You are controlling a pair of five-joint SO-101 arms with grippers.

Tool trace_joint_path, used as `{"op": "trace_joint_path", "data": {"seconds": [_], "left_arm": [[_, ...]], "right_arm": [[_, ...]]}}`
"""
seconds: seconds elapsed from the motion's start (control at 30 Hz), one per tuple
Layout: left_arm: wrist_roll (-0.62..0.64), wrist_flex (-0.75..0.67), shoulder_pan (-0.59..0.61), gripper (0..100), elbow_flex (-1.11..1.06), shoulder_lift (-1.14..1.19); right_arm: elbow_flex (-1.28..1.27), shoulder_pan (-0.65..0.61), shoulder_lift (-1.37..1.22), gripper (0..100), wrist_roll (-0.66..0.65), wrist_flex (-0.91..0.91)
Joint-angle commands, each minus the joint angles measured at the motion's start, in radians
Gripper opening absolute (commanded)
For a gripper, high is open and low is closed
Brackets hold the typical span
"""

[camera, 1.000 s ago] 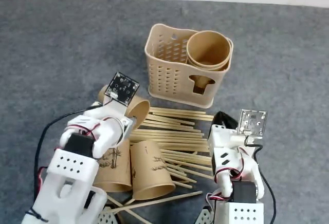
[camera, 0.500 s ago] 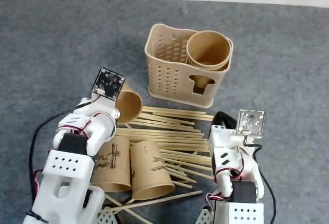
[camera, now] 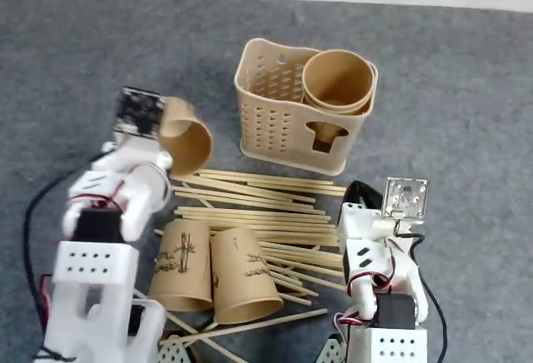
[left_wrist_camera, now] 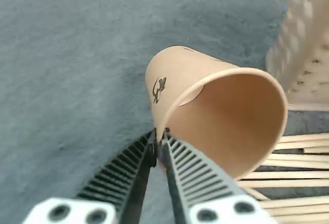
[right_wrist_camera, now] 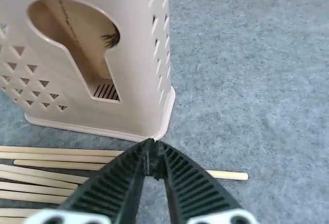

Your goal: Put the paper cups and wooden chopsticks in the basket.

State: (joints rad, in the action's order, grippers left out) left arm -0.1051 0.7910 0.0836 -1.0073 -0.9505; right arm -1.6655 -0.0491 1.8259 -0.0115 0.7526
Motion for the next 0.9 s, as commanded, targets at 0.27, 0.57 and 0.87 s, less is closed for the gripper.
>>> {"op": "trace_joint_path", "data": {"seconds": [0.27, 0.57, 0.87], "left_arm": [[0.018, 0.453, 0.048, 1, 0.519, 0.004], [0.025, 0.535, 0.038, 1, 0.774, 0.004], [0.098, 0.528, -0.196, 1, 0.849, 0.005]], "right_arm": [[-0.012, 0.033, 0.015, 0.9, -0.012, -0.025], [-0.012, 0.042, 0.015, 0.9, -0.014, -0.025], [-0.015, 0.042, 0.015, 0.9, -0.015, -0.025]]}}
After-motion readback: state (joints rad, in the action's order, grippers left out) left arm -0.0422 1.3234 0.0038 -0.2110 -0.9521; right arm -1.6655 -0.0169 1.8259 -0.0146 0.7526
